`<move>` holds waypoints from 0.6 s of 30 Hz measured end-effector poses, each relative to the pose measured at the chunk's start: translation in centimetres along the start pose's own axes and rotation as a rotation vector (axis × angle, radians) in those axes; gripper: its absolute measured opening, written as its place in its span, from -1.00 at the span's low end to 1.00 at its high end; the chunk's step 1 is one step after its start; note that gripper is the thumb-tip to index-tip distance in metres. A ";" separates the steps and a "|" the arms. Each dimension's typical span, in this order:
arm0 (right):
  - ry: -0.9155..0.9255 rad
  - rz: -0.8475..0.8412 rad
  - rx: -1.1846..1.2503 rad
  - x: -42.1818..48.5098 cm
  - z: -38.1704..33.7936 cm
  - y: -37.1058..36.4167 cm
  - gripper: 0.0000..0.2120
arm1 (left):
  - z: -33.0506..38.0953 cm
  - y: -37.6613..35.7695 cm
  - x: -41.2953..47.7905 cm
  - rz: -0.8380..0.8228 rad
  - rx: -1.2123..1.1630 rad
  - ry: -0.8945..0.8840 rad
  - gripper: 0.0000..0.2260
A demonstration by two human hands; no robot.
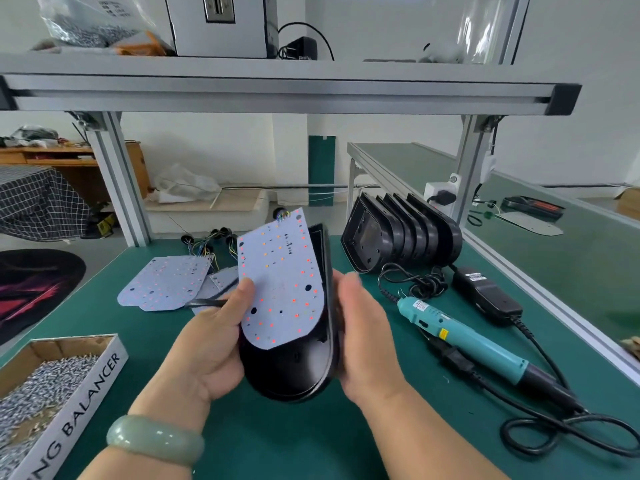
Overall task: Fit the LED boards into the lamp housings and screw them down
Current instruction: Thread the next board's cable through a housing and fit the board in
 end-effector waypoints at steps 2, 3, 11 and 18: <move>-0.045 0.003 0.011 0.5 0.1 0.5 -0.58 | -0.5 -0.4 -0.2 -0.017 -0.021 0.022 -0.61; -0.055 0.003 0.026 0.7 0.1 0.7 -0.67 | -0.8 -0.6 -0.3 -0.024 -0.005 0.031 -0.63; -0.230 -0.125 0.178 0.6 0.2 1.0 -0.70 | -1.4 -0.9 -0.3 -0.084 0.079 0.014 -0.68; -0.238 -0.047 0.104 0.5 0.6 1.9 -0.72 | -1.0 -1.5 -1.2 -0.066 0.446 -0.152 -0.49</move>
Point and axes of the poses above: each hand's wrist, its own x-axis towards the middle knuckle, its own y-axis out of the back of the hand, z = x × y, the point moved 6 cm from there along x, towards the middle knuckle, and after that the axes turned 11 degrees about z, right-handed, at the moved point
